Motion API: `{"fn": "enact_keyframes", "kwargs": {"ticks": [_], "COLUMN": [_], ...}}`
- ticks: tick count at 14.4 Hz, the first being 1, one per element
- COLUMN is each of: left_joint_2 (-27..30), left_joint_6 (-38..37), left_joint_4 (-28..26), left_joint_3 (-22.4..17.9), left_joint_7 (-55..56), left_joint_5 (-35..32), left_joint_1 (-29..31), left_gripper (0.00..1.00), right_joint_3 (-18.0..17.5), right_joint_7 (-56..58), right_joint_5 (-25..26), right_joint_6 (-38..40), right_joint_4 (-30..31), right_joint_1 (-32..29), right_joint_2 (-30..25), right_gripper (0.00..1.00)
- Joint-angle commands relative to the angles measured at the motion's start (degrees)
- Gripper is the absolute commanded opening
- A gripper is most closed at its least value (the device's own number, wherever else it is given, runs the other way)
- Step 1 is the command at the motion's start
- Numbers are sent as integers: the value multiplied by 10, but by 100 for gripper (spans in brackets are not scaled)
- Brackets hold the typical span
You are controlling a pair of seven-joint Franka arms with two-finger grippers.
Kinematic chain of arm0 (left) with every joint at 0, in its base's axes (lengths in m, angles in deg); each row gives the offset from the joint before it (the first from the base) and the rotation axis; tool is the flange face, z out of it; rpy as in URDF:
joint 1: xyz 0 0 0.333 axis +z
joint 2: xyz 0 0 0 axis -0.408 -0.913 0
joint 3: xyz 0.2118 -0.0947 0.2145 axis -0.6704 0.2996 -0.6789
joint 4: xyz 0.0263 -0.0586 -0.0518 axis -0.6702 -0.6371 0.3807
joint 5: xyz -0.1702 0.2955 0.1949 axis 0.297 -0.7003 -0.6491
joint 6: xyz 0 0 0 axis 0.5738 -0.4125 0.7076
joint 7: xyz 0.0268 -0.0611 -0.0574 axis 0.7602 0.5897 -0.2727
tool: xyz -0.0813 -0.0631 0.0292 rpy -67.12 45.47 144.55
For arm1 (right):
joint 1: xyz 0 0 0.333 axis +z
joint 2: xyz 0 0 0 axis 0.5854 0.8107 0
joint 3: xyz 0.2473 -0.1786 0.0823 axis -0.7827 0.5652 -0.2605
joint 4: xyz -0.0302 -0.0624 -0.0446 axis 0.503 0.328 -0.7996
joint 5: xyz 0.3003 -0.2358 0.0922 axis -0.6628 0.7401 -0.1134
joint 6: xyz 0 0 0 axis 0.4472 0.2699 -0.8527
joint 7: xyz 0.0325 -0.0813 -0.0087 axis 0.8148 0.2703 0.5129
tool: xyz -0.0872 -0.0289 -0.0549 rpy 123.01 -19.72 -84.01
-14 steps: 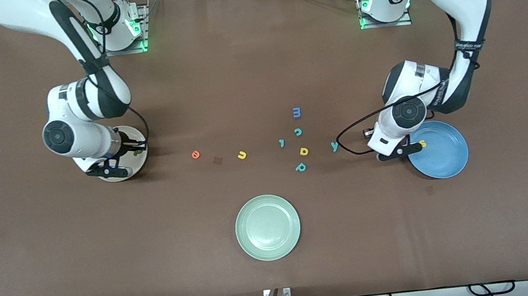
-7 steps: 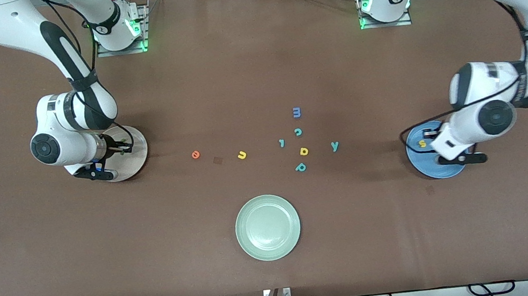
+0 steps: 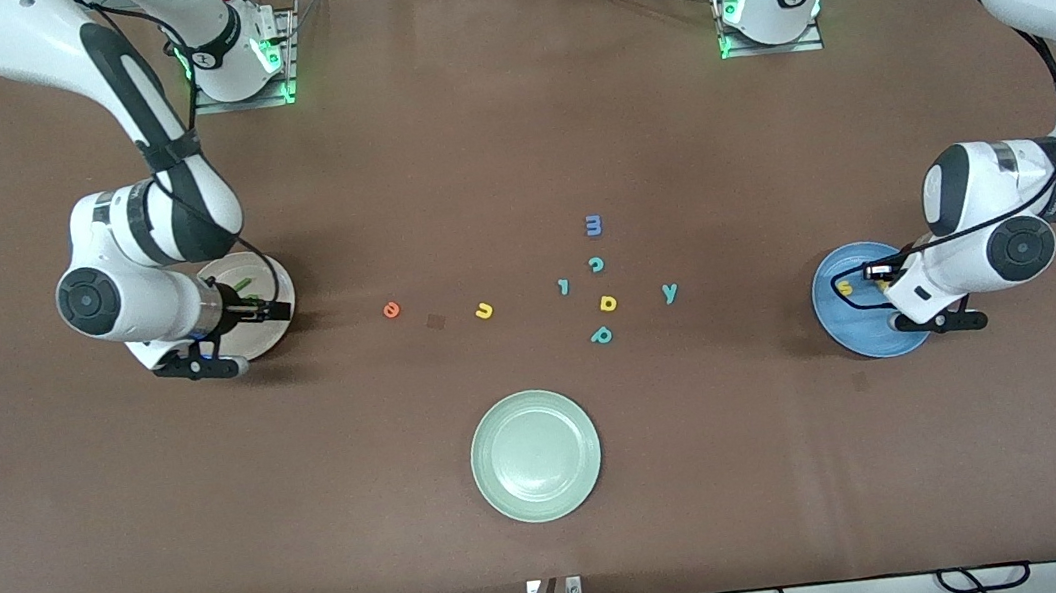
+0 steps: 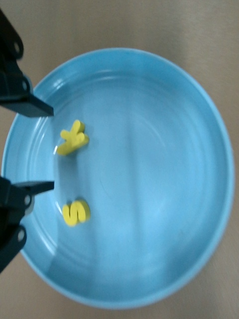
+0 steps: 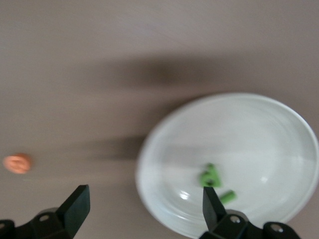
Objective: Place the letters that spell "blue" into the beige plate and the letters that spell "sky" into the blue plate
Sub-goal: 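Grasp the orange e with the right gripper while the left gripper grasps blue y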
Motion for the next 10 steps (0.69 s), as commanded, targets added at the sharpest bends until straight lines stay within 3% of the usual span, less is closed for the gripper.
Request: {"fn": "enact_keyframes", "kwargs": {"ticks": [1,4,6,8,10], "left_joint_2": [23,23,15,4,-10], "left_joint_6": [-43,-78,-71,-49,-15], "left_joint_4": [22,53,53,47,30], "left_joint_3": [45,127,163,164,165], "left_joint_7": [14,77,86,88,130], "left_joint_5": [0,1,1,1,1], "left_joint_1": [-5,-9,-25,-71,-92], "left_gripper": [100,100,100,100,100], "right_joint_3": [1,2,1,2,1], "right_joint_7": [-1,-111,-127,-128,-144], "right_joint_5": [-5,-3,-5,-5,-5], "right_joint_6": [14,5,-7,-9,-21], "right_joint_4": [-84,-111,-111,-110,-108], "right_joint_1": [47,105,122,145,149], "right_joint_2": [53,88,100,111,126], "right_gripper": [100,100,100,98,89]}}
